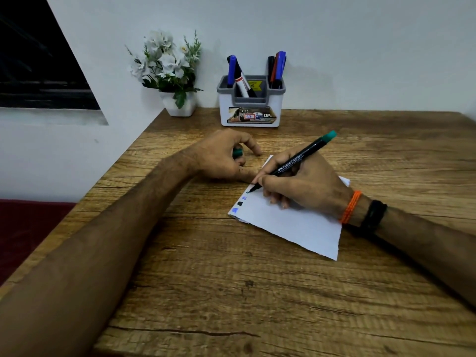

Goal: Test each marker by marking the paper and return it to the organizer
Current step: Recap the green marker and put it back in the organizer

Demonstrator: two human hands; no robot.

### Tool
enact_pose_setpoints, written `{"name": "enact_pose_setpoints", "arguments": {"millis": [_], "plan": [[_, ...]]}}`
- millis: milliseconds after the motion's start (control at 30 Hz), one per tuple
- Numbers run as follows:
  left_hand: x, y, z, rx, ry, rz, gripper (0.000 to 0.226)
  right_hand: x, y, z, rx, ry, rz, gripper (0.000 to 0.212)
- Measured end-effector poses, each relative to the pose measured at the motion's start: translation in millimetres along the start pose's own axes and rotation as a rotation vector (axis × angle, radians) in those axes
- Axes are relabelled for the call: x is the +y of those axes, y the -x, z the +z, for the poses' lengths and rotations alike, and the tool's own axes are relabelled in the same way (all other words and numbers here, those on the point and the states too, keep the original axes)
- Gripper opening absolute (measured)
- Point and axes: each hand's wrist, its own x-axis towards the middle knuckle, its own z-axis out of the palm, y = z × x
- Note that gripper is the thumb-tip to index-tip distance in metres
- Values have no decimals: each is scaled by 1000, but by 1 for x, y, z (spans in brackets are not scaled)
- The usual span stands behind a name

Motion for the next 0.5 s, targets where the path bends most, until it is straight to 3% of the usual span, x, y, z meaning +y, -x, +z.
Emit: {"name": "enact_pose_setpoints", "arguments": {"millis": [500], "plan": [[1,-1,0,10,-21,9,50,3,-2,-1,7,-12,-15,6]]}}
